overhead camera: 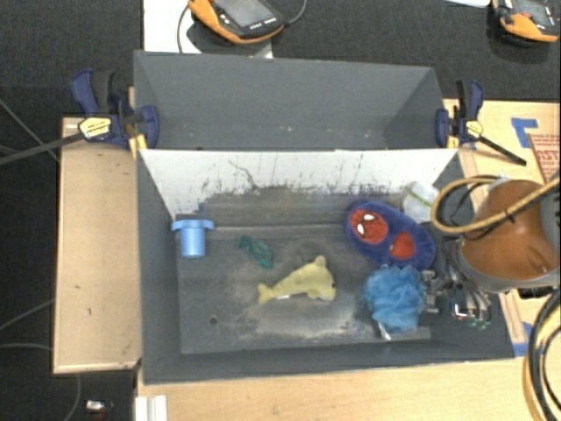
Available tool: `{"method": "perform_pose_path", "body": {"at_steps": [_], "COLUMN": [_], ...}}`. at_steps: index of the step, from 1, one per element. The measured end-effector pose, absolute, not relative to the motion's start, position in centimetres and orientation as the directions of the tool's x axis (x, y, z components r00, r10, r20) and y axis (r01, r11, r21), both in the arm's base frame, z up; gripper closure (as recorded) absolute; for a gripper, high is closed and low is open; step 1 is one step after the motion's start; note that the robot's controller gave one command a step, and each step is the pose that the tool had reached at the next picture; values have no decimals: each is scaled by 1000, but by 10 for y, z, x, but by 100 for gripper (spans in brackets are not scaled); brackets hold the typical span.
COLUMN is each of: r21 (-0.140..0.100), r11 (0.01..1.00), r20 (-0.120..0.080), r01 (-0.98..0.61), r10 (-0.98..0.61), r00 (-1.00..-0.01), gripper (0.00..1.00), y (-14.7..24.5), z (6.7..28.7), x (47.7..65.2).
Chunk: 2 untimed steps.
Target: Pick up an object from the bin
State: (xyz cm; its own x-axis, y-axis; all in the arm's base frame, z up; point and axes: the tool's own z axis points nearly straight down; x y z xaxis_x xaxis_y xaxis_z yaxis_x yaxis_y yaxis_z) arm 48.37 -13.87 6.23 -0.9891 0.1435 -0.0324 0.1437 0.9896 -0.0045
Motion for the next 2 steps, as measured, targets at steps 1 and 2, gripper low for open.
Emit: {"method": "perform_pose_path", "body": {"at_steps": [1, 2], "r21": [-4, -1], "r11": [993, 986], "r20": [-32, -30], "r01": [121, 164], "r10": [121, 164], "r00": [-992, -986], "gripper": [100, 100], "y": [-147, -137], "z": [112, 69], "x": [487, 488]}}
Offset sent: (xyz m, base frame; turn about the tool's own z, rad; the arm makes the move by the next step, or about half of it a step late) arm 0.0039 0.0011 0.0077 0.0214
